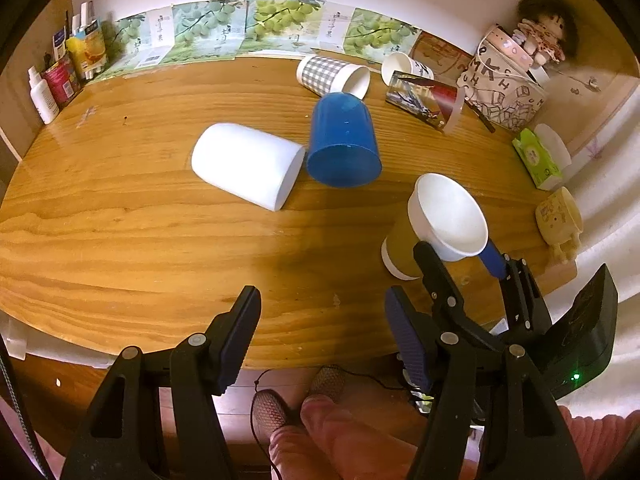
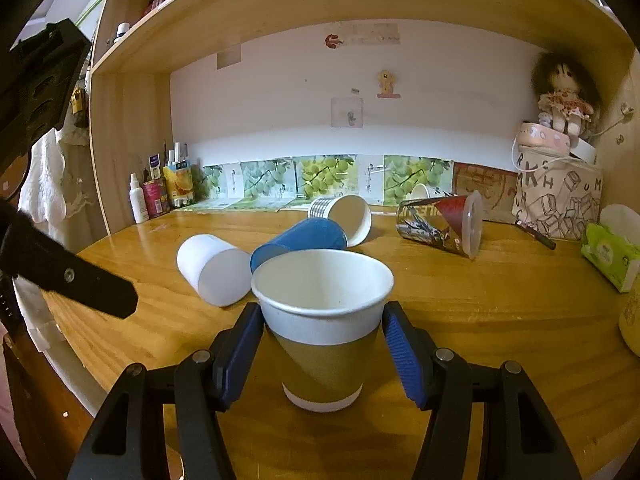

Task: Flip cup upright
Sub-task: 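Lower the upright olive-brown cup onto the desk with the right tool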

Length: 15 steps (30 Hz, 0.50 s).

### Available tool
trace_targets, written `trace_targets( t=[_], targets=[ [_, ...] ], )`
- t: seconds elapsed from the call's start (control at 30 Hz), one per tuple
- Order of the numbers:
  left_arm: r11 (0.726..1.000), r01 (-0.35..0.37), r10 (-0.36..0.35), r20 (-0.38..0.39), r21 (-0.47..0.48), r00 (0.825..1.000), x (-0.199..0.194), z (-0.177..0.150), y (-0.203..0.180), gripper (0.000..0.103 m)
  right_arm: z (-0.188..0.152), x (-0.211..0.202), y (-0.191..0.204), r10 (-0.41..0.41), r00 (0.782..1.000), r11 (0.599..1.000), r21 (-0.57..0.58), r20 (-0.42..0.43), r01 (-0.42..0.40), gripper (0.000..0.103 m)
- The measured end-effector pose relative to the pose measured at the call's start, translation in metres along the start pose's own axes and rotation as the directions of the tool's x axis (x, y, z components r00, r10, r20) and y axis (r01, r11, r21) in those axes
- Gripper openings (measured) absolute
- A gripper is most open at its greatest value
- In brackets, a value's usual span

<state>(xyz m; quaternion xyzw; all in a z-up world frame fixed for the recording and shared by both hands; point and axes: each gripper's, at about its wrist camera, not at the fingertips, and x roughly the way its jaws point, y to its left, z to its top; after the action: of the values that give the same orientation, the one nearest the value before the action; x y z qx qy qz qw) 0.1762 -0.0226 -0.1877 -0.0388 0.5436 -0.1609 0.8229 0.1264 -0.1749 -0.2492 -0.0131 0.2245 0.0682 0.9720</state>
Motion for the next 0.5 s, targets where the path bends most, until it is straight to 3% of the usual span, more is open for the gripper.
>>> trace_targets(
  t=[0.4,0.5],
  targets=[
    [0.999,0.008,-0.009,0.011,0.033,1.0,-0.01,-0.002,-0.008,0.069,-0.002,-0.005,0.002,0.051,0.994,0.999,0.008,-0.101,-0.051,0.064],
    [0.999,-0.001,0.001,0.016,0.034,1.0,-0.013,-0.004,-0.009,0.069,-0.004,-0.008,0.004,0.072,0.987,0.997,0.001,-0.144,-0.072,0.071]
  ],
)
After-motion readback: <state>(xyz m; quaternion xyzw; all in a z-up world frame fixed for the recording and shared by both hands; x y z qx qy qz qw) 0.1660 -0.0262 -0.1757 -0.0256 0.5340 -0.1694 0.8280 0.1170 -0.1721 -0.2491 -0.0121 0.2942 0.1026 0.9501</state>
